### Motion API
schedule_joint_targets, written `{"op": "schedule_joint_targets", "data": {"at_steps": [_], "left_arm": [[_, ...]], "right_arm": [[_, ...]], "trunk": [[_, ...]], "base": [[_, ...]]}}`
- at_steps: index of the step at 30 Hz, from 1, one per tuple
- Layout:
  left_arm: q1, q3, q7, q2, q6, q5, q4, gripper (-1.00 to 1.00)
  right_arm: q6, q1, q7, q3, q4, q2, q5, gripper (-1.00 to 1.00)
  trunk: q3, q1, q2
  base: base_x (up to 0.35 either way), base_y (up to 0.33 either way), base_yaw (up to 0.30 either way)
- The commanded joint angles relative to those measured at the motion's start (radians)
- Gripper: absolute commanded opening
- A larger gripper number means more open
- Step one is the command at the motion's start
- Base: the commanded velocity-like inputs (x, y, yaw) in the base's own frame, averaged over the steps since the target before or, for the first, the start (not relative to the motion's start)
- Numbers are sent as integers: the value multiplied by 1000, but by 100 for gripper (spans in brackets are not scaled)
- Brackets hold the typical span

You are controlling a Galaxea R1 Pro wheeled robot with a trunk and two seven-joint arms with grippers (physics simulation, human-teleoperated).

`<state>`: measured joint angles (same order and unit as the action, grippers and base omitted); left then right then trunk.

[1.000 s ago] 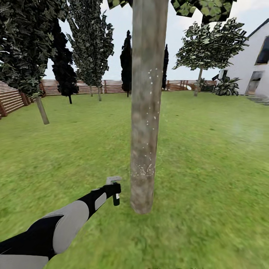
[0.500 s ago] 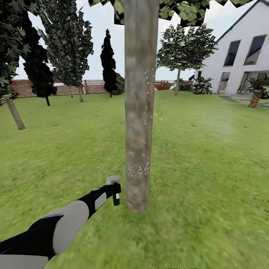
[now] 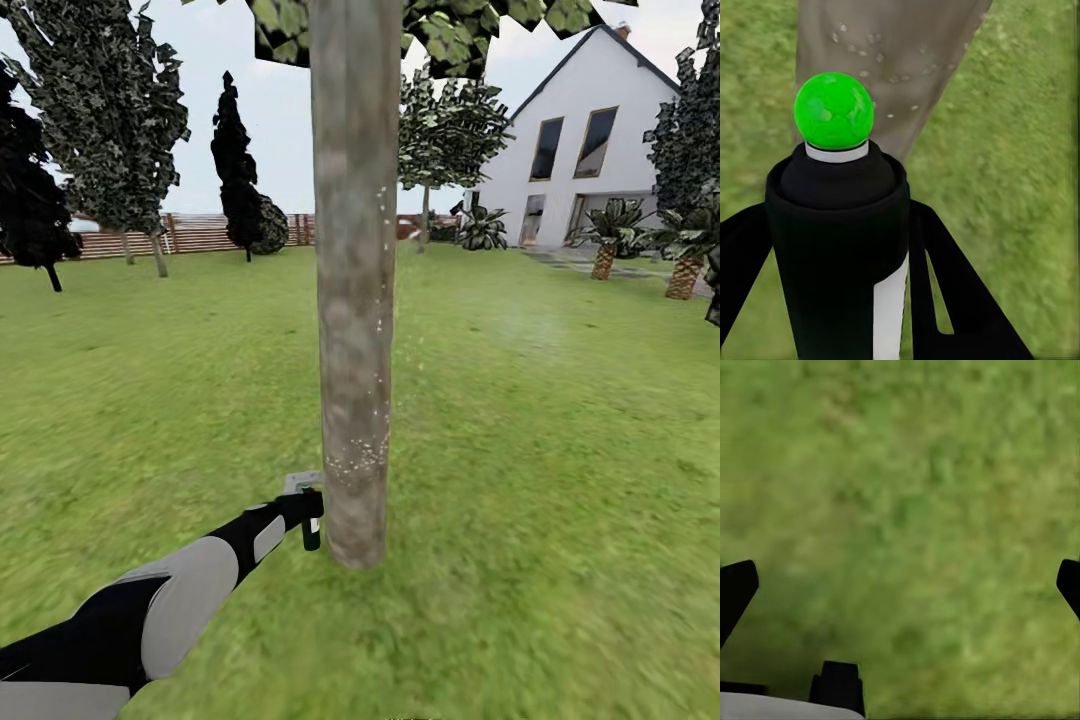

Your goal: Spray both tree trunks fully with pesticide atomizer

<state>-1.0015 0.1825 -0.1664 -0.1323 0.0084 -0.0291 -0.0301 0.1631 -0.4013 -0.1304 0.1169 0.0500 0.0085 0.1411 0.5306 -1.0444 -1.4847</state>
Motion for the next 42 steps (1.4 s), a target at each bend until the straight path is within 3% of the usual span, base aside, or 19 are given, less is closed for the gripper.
{"op": "schedule_joint_targets", "data": {"at_steps": [1, 10, 11, 12, 13, 15, 16, 23, 25, 28, 30, 34, 38, 42], "left_arm": [[0, 8, -4, 0, 1, -3, -1, -100], [0, 6, -4, 2, 3, 0, -7, -100], [0, 3, -5, 3, 39, 3, -29, -100], [0, 2, -4, 4, 93, 4, -69, -100], [0, 2, -3, 11, 210, 5, -174, -100], [0, 1, -1, 20, 438, 6, -409, -100], [0, -1, -1, 21, 562, 5, -570, -100], [-2, -1, -2, 20, 836, 8, -828, -100], [-16, -1, -2, 17, 911, 9, -857, -100], [-87, -1, -3, 8, 955, 8, -859, -100], [-160, -1, -4, -21, 968, 8, -856, -100], [-265, -1, -4, -30, 971, 7, -851, -100], [-387, -2, -4, -32, 978, 8, -772, -100], [-548, -1, -4, -32, 981, 7, -679, -100]], "right_arm": [[5, -2, -8, 7, 5, 1, 6, 100], [8, -2, -8, 8, 1, -1, 5, 100], [8, -3, -9, 9, -12, -1, 6, 100], [8, -3, -10, 9, -36, -1, 6, 100], [6, -3, -11, 9, -87, -1, 5, 100], [5, -4, -12, 9, -138, 2, 4, 100], [5, -4, -12, 9, -150, 3, 4, 100], [6, -4, -12, 10, -152, 4, 6, 100], [6, -4, -12, 10, -150, 4, 6, 100], [6, -4, -12, 10, -147, 4, 6, 100], [6, -4, -12, 10, -147, 4, 6, 100], [6, -4, -12, 10, -147, 4, 6, 100], [6, -4, -12, 10, -145, 4, 6, 100], [6, -4, -12, 10, -145, 4, 6, 100]], "trunk": [[1, 0, -1], [3, 0, -1], [3, 0, -1], [3, 0, -1], [3, 0, -1], [3, 0, -1], [3, 0, -1], [3, 0, -1], [3, 0, -1], [3, 0, -1], [3, 0, -1], [3, 0, -1], [3, 0, -1], [3, 0, -1]], "base": [[0, 350, -299], [0, 189, -136], [0, 6, -3], [0, 4, -2], [0, 2, -1], [0, 1, 0], [0, 0, 0], [0, 0, 0], [0, 0, 0], [0, 0, 0], [0, 0, 0], [0, 0, 0], [0, 0, 0], [0, 0, 0]]}}
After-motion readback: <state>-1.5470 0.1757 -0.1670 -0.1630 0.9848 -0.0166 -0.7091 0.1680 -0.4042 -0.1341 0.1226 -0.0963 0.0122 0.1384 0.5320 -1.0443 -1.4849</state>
